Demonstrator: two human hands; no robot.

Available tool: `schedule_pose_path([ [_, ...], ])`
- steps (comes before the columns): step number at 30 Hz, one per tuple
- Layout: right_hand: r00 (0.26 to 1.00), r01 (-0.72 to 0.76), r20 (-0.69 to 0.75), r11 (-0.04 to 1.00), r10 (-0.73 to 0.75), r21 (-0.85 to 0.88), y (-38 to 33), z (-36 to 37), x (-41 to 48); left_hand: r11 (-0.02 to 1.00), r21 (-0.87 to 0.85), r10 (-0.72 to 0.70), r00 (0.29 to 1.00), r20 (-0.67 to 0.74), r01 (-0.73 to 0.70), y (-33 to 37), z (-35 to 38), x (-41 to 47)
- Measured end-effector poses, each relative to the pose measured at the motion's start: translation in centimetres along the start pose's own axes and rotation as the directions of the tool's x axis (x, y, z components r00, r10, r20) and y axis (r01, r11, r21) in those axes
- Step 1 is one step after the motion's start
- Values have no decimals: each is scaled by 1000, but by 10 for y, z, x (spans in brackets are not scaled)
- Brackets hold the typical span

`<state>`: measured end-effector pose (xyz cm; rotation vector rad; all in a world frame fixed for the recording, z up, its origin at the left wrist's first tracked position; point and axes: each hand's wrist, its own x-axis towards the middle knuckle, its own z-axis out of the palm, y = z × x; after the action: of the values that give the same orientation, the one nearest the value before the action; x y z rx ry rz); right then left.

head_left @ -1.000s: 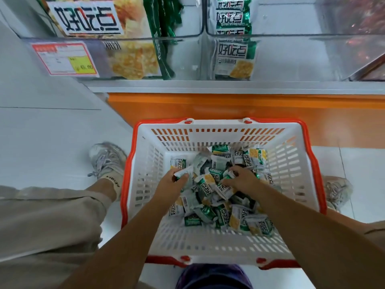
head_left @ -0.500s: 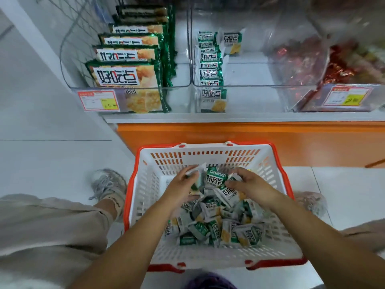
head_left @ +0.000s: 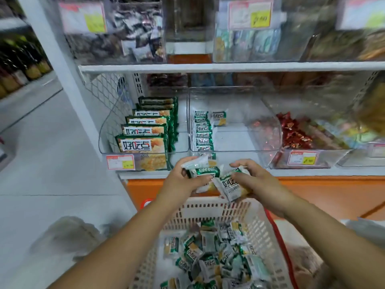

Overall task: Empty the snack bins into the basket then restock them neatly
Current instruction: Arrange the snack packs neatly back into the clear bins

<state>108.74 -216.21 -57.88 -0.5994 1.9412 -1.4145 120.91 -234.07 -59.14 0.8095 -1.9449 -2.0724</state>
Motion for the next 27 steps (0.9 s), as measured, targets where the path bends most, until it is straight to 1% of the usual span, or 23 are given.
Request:
schedule_pose_path([
  [1,1000,-3,20,997,2,82,-11,-5,2,999,15,32,999,-25,-32,14,-3,3],
  [2,1000,11,26,993,-14,117,-21,-10,6,998,25,51,997,-50,-50,26,-7,6],
  [4,997,76,-17,996,-75,44,-39,-19,18,994,13,107,991,-83,-106,49,-15,14],
  [5,993,109,-48,993,-107,35,-47,-24,26,992,2,130,987,-92,-130,59,-18,19],
  [7,984,149,-109,985,-140,81,-58,-34,52,984,-23,173,978,-118,-177,71,-26,31],
  [9,964,153,-222,988,-144,21,-63,-39,83,973,-59,209,964,-164,-221,76,-33,42],
  [11,922,134,-359,989,-147,-62,-59,-44,122,967,-84,220,952,-214,-242,78,-37,53],
  [13,896,62,-420,978,-141,-197,-54,-47,160,962,-74,241,942,-234,-265,80,-39,64],
  [15,890,0,-433,950,-143,-313,-50,-51,192,954,-72,266,932,-247,-291,85,-41,71],
  [16,893,-23,-431,942,-131,-334,-48,-52,205,949,-75,278,926,-255,-306,88,-42,75],
  [20,900,-102,-436,958,-26,-268,-39,-58,249,946,-64,290,918,-272,-317,88,-44,86],
  [23,913,-110,-407,951,-19,-290,-31,-59,273,951,-55,277,919,-281,-303,87,-46,95],
  [27,927,-102,-371,909,-61,-404,-24,-58,292,949,-70,277,920,-277,-307,88,-46,102],
])
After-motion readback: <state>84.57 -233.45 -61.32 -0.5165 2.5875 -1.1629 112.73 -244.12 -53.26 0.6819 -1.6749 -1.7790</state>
